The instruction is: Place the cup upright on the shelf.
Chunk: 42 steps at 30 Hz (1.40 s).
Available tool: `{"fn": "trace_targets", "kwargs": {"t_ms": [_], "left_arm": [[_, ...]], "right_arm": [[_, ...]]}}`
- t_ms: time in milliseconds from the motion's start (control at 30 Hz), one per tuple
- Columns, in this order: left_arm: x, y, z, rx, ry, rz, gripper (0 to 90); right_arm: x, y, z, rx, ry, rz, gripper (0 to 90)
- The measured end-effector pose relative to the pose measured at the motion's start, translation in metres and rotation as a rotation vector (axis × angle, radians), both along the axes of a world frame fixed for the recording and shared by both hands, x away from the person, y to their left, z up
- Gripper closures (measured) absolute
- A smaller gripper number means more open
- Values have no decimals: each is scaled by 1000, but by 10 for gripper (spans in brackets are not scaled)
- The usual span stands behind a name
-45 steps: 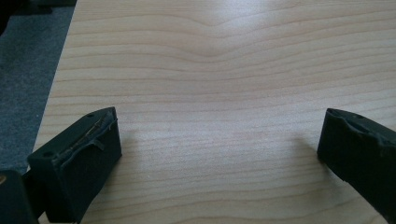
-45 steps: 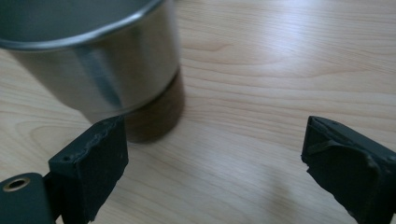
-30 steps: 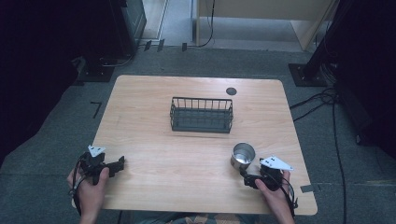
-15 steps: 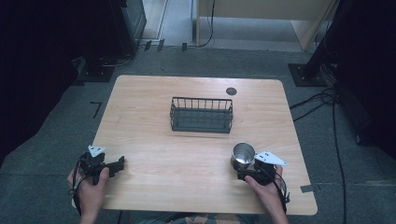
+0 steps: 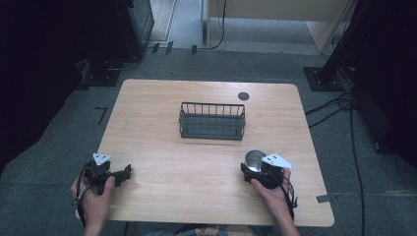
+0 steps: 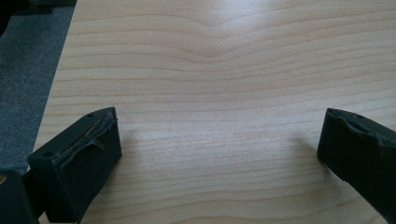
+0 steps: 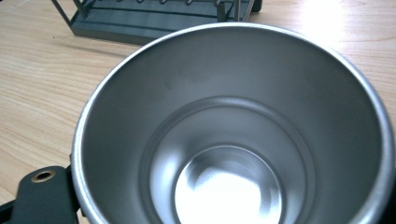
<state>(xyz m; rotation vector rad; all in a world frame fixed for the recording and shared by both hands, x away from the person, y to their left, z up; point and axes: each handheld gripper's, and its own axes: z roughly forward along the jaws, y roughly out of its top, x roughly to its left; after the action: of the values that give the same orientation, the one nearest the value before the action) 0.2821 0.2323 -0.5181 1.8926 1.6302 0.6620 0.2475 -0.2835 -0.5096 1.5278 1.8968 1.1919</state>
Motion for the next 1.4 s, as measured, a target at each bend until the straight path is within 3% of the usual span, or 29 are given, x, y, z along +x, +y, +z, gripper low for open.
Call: {"fn": "trace_targets", "kwargs": {"t_ms": [433,933,1167,1400], "left_arm": [[0,0,0,0,0,0,0],[0,0,0,0,0,0,0],[0,0,0,0,0,0,0],[0,0,0,0,0,0,0]], "right_arm": [[1,0,13,18,14,-22,164],[15,24,39,-14,-47,17,165],[24,37,42,11,-63,43,166],[35,47,50,-31,-90,35,166]]}}
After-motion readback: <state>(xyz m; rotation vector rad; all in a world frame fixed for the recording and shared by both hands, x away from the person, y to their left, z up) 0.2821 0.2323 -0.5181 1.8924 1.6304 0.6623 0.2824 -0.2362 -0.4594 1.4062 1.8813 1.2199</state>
